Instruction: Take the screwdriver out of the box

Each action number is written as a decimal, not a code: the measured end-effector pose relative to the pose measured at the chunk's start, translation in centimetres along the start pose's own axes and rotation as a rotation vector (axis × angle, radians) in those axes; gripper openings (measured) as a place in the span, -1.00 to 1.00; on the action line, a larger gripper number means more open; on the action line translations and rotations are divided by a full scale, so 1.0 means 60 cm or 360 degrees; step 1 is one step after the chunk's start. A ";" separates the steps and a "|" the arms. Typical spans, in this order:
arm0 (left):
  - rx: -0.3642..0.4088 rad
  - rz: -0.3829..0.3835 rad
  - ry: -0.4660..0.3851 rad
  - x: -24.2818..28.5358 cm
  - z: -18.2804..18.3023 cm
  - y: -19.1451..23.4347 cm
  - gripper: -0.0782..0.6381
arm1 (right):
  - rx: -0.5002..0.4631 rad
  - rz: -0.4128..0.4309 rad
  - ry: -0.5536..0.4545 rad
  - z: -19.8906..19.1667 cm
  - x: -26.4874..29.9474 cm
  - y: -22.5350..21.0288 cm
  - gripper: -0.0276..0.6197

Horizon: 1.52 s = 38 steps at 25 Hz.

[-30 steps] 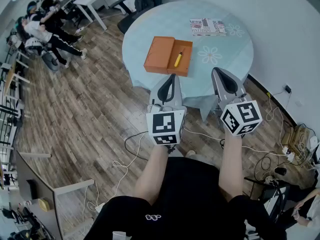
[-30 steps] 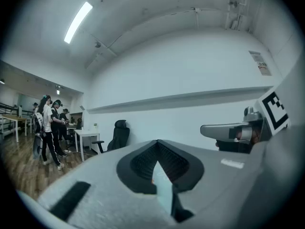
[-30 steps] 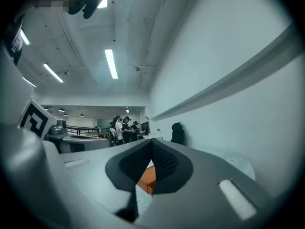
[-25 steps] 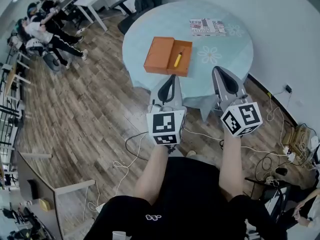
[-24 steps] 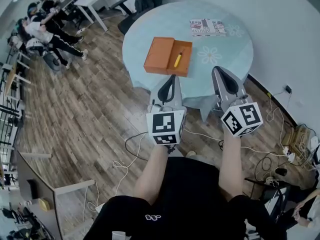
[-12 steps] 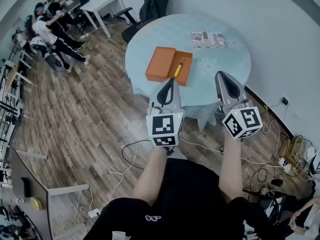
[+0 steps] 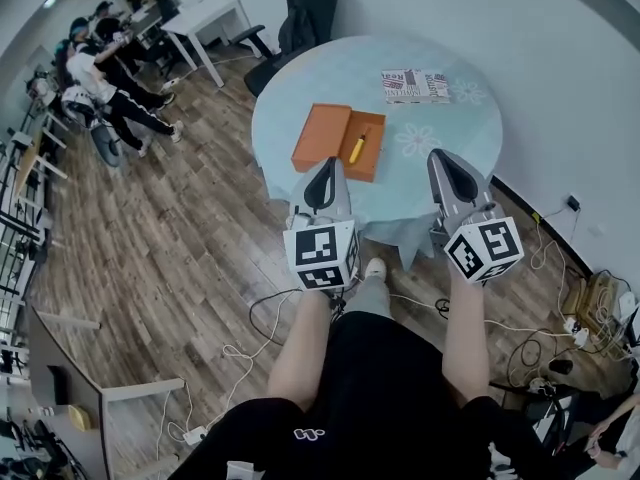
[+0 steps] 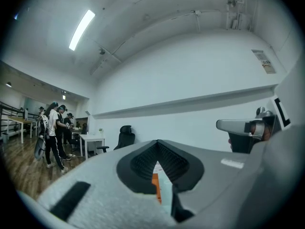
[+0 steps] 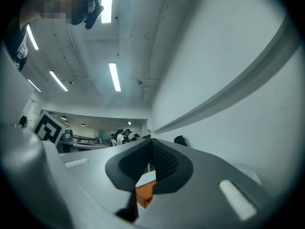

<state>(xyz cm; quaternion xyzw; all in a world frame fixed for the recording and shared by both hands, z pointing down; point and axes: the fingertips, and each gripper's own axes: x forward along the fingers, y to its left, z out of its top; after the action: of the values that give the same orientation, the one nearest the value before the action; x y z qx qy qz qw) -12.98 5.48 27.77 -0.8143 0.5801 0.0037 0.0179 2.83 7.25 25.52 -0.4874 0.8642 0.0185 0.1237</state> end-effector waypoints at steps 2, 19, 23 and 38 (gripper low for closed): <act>-0.0011 -0.0019 0.0002 0.021 -0.007 -0.006 -0.77 | -0.0007 -0.0019 0.0000 -0.003 0.004 -0.020 -0.88; -0.0119 0.0017 0.0273 0.296 -0.142 0.091 -0.77 | 0.0127 -0.0005 0.0169 -0.134 0.233 -0.182 -0.88; -0.0219 0.0039 0.0379 0.368 -0.201 0.137 -0.77 | 0.0182 0.0026 0.0221 -0.181 0.314 -0.221 -0.88; -0.0251 0.0076 0.0636 0.545 -0.306 0.280 -0.77 | 0.0199 0.0121 0.0505 -0.304 0.523 -0.282 -0.88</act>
<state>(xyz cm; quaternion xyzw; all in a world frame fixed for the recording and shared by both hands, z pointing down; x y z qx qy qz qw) -18.45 -31.50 44.82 -0.7839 0.5891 -0.1120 -0.1613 -1.93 -30.71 37.43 -0.4425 0.8901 -0.1079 0.0152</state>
